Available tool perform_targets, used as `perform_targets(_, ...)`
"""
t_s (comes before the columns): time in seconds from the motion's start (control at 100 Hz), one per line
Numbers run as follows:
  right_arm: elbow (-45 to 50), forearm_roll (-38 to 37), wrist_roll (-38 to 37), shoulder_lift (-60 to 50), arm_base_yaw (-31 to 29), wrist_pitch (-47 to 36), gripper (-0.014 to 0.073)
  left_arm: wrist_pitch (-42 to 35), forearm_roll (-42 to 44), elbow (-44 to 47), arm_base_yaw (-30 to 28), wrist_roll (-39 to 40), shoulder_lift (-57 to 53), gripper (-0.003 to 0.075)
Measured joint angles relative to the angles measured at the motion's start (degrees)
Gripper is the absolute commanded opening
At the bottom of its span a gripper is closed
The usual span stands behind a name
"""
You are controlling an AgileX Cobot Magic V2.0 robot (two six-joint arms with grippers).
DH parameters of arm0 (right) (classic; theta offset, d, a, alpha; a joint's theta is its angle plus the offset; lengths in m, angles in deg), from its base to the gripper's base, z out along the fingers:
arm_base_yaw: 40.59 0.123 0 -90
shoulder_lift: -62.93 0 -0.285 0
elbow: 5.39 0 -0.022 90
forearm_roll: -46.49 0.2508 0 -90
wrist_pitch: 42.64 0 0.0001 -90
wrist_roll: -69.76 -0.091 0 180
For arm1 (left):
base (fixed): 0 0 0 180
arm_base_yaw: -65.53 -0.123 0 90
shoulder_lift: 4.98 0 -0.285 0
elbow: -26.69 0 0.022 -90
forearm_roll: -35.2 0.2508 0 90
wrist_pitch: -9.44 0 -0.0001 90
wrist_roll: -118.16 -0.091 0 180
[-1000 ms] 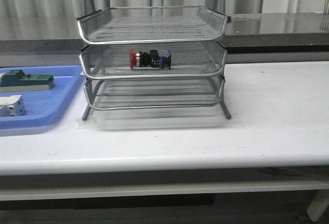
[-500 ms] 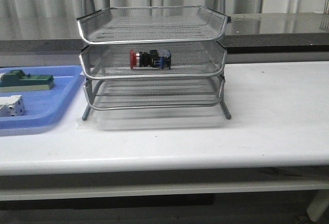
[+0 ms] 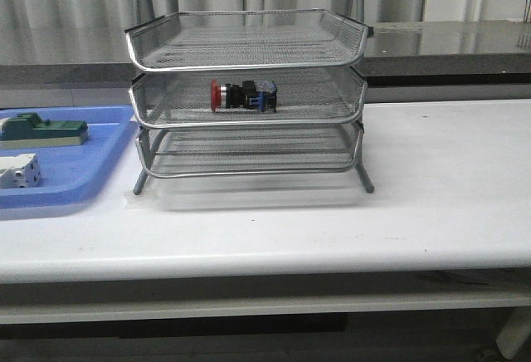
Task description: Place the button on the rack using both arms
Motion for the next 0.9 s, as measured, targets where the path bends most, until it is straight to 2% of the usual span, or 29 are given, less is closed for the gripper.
perform_targets(0.11, 0.0, 0.0, 0.0, 0.0, 0.0, 0.0, -0.0057, -0.1, 2.6, 2.1, 0.0, 0.7, -1.1, -0.0021)
perform_targets(0.29, 0.0, 0.0, 0.0, 0.0, 0.0, 0.0, -0.0057, -1.2, 10.9, 7.5, 0.0, 11.2, -6.5, -0.0021)
perform_targets(0.58, 0.0, 0.0, 0.0, 0.0, 0.0, -0.1, -0.0057, -2.8, 15.0, 16.2, 0.0, 18.8, -13.1, -0.0021)
perform_targets(0.9, 0.0, 0.0, 0.0, 0.0, -0.1, -0.1, -0.0057, -9.0, 17.8, 16.5, 0.0, 24.4, -13.1, -0.0021)
